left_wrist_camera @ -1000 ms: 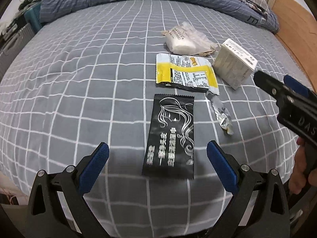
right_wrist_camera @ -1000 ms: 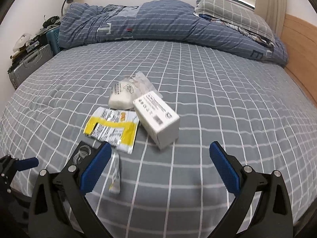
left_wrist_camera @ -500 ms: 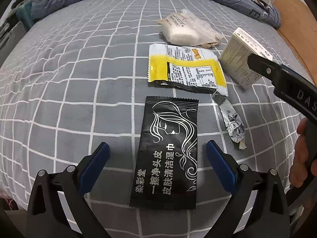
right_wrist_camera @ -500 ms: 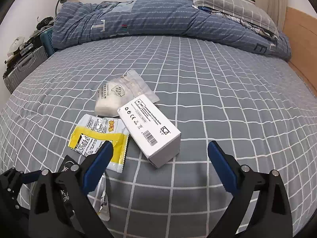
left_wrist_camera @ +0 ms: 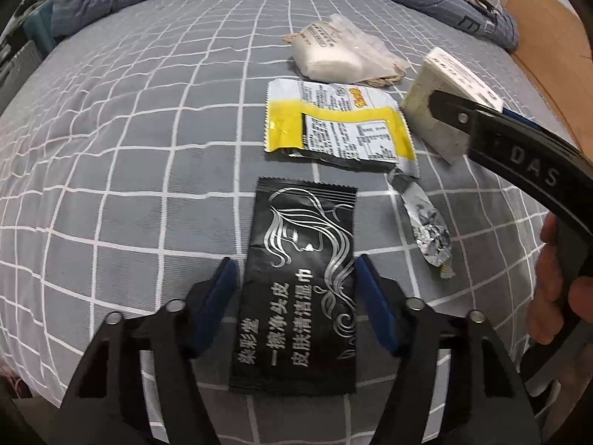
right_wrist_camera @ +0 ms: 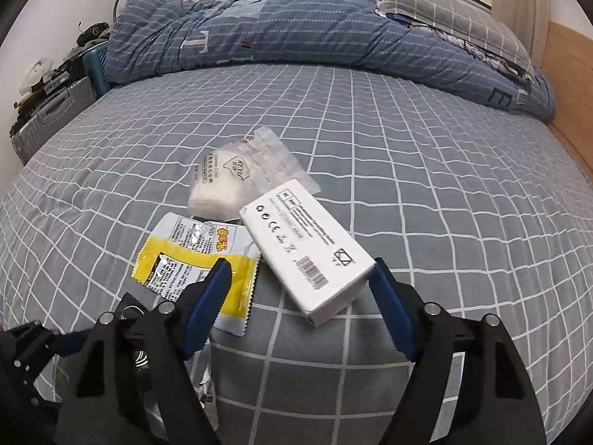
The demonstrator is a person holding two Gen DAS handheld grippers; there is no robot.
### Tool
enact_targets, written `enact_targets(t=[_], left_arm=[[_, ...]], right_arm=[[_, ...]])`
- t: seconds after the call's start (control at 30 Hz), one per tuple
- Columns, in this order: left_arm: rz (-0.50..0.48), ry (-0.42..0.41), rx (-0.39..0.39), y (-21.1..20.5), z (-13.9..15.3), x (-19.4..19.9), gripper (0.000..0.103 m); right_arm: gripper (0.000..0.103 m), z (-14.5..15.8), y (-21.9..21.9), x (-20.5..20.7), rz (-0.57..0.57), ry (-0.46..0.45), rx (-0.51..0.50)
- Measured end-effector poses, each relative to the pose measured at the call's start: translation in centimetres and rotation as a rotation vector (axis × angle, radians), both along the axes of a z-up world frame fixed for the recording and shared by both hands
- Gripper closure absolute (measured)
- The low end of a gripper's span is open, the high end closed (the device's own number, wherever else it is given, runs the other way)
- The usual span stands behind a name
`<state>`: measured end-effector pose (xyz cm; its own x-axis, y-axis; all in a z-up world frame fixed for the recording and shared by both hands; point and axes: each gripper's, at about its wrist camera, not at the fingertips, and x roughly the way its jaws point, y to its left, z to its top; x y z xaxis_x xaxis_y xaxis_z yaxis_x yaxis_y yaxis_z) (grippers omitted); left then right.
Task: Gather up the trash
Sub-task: 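Grasp the black wet-wipe packet with the left tool while the right tool grasps the white box, then lift the black packet and white box and carry both over the black bin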
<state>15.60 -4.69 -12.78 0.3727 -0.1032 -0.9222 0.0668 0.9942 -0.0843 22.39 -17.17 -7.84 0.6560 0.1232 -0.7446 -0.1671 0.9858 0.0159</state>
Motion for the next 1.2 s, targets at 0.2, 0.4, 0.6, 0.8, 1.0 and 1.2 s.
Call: enact_targets(t=[0.2,0.4,0.6,0.8,1.0,1.2], left_arm=[[-0.019,-0.006,0.005,-0.5,0.2,-0.5,0.053],[-0.017,-0.013,0.005,-0.5,0.4,-0.5,0.054],[-0.001,-0.023,0.001,-0.2,1.1,-0.5,0.054],[0.009,-0.035,-0.003,0.5,1.7,-0.8,0.054],[0.023,-0.05,-0.009,1.3,2.5,-1.6,0.054],[0.023,-0.062,-0.014,1.6,3.2,-2.3,0.054]], right_arm=[[0.051,-0.2,-0.7,0.3,-0.024,0.013,0.012],[0.053,0.1,-1.0,0.2,-0.028,0.01,0.018],[0.057,0.8,-1.4,-0.3,-0.036,-0.006,0.027],[0.059,1.0,-1.3,-1.0,-0.024,-0.007,0.029],[0.06,1.7,-0.7,-2.1,-0.002,-0.032,0.022],[0.06,2.3,-0.5,-3.5,0.001,-0.048,0.023]])
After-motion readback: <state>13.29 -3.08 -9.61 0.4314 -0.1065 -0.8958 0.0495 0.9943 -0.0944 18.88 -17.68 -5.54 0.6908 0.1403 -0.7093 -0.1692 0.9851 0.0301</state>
